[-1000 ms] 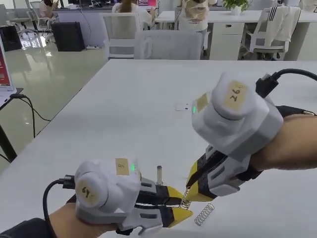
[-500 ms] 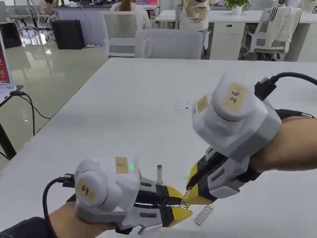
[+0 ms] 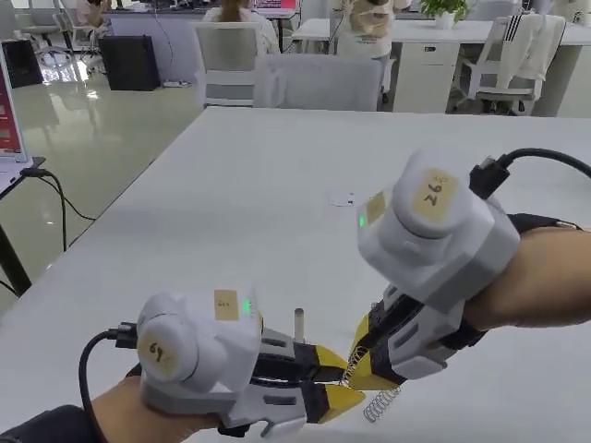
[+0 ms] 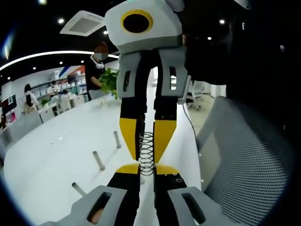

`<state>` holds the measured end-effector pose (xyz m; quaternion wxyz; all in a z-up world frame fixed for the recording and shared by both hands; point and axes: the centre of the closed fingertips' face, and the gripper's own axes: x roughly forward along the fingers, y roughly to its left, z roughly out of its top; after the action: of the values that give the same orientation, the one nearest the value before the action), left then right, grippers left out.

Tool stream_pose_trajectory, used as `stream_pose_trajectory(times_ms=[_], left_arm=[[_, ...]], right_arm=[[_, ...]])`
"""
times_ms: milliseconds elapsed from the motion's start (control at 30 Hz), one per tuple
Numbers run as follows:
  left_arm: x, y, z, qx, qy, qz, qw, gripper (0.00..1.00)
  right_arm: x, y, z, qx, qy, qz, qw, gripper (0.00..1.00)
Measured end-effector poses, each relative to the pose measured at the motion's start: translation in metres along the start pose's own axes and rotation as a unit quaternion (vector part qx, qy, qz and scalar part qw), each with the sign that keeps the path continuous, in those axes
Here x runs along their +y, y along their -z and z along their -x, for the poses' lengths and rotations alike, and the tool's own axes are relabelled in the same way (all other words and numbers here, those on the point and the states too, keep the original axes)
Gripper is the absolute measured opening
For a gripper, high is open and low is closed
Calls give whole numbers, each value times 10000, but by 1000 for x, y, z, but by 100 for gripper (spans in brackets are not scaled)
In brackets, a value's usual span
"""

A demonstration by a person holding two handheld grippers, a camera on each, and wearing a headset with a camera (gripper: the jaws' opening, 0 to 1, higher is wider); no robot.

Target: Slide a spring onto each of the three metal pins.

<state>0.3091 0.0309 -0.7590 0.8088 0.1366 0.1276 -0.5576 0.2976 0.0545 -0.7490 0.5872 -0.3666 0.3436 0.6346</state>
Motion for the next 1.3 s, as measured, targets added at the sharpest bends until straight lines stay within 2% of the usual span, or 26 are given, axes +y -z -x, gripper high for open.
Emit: stream_pose_trajectory(times_ms=[67,400,667,867,1133,1300], left_arm=[[0,-3,0,-105,16,143,9998,2],[5,-7,1,-204,-114,194,9995,3],[8,-3,4,-170,-180,259,9994,11],[20,0,17,-203,-407,409,9981,18],[28,5,33,-208,-622,515,9965,27],[32,12,41,-188,-766,613,9950,31]], right_arm=[[1,-1,0,-7,-31,7,10000,8],[-5,-2,5,9,17,-26,10000,8],[-12,7,10,113,113,-80,9998,8],[-20,21,21,184,234,-199,9994,8],[-33,35,34,206,407,-392,9982,8],[-38,41,41,213,493,-479,9974,8]])
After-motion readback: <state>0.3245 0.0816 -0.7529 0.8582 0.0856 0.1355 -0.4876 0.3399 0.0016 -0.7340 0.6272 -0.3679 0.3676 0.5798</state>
